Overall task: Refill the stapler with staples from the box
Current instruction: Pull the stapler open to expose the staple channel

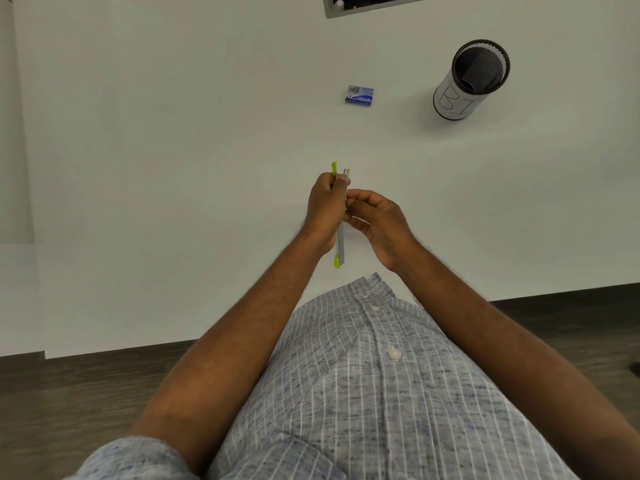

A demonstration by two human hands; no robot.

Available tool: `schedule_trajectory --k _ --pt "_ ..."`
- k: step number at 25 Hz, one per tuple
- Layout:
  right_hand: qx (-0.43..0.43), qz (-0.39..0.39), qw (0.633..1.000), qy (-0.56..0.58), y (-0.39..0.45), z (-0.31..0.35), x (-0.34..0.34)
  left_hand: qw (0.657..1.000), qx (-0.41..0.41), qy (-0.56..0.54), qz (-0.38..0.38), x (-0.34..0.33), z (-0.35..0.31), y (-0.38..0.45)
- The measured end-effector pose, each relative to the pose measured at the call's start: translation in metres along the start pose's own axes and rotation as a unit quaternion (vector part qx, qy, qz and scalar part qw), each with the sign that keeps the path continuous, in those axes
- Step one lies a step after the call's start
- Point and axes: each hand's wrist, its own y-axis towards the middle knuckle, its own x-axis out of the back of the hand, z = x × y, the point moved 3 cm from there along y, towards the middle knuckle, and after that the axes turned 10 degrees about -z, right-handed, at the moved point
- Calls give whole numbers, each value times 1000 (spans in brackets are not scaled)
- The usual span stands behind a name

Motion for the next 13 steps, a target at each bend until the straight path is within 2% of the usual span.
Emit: schedule_trajectory --k 3,8,13 --pt "-1 -7 1000 -1 -1 2 -1 997 40 -63 24 3 2 0" --pt "29 -25 999 -18 -3 8 -2 962 154 -216 62 6 7 -1" --pt "83 -45 991 -92 -5 10 -5 953 179 -236 65 6 10 -2"
